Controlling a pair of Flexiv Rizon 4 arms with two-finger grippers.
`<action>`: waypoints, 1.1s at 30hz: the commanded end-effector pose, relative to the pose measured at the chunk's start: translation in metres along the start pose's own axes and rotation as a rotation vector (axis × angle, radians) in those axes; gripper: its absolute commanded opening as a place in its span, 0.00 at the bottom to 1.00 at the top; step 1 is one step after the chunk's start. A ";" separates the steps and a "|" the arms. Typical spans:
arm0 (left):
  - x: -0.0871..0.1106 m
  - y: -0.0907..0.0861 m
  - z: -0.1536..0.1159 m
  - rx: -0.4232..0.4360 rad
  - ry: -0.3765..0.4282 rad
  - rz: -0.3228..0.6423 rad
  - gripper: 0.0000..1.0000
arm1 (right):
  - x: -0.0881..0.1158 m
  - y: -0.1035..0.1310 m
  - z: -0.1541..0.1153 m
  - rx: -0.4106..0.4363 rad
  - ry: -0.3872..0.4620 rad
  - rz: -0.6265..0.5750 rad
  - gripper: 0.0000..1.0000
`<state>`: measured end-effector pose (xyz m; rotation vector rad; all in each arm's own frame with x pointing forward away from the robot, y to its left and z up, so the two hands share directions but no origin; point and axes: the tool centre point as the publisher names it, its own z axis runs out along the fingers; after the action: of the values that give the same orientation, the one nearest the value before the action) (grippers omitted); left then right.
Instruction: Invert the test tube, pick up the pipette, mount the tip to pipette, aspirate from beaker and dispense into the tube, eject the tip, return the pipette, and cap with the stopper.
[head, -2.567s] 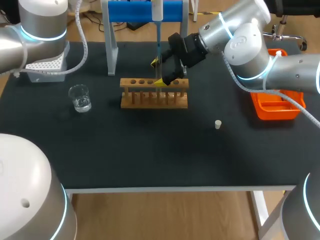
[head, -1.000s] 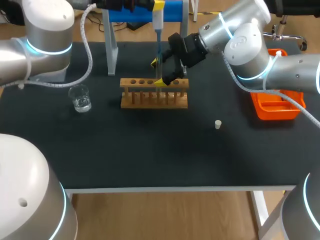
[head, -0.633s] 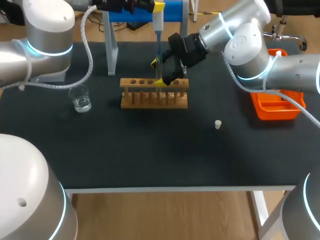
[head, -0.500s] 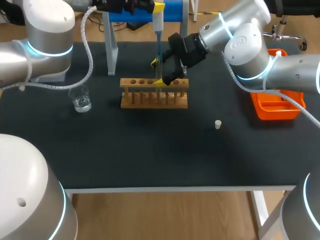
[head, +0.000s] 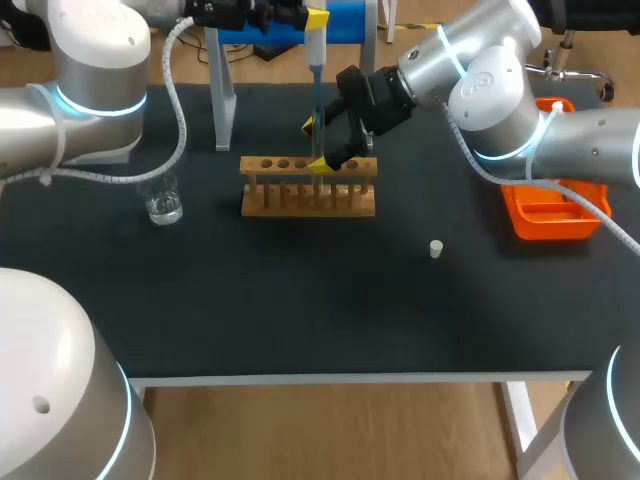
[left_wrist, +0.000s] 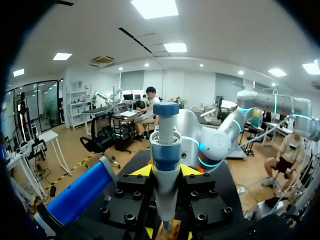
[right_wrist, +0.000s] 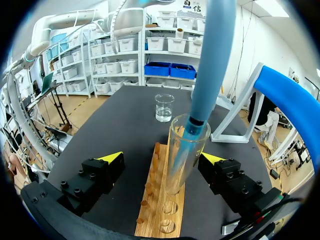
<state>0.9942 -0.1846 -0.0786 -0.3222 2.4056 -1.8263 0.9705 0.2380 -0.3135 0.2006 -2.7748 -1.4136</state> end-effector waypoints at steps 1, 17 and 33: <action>-0.001 0.001 0.002 0.003 0.004 0.002 0.00 | 0.000 0.000 -0.001 0.003 0.003 0.001 1.00; -0.002 0.007 0.002 -0.006 -0.005 0.000 0.00 | 0.000 0.000 -0.001 0.003 0.003 0.001 1.00; -0.003 0.009 0.002 0.006 -0.023 0.009 0.00 | 0.000 0.000 -0.001 0.003 0.003 0.001 1.00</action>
<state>0.9978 -0.1824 -0.0868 -0.3289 2.4029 -1.8106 0.9705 0.2380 -0.3135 0.2005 -2.7748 -1.4136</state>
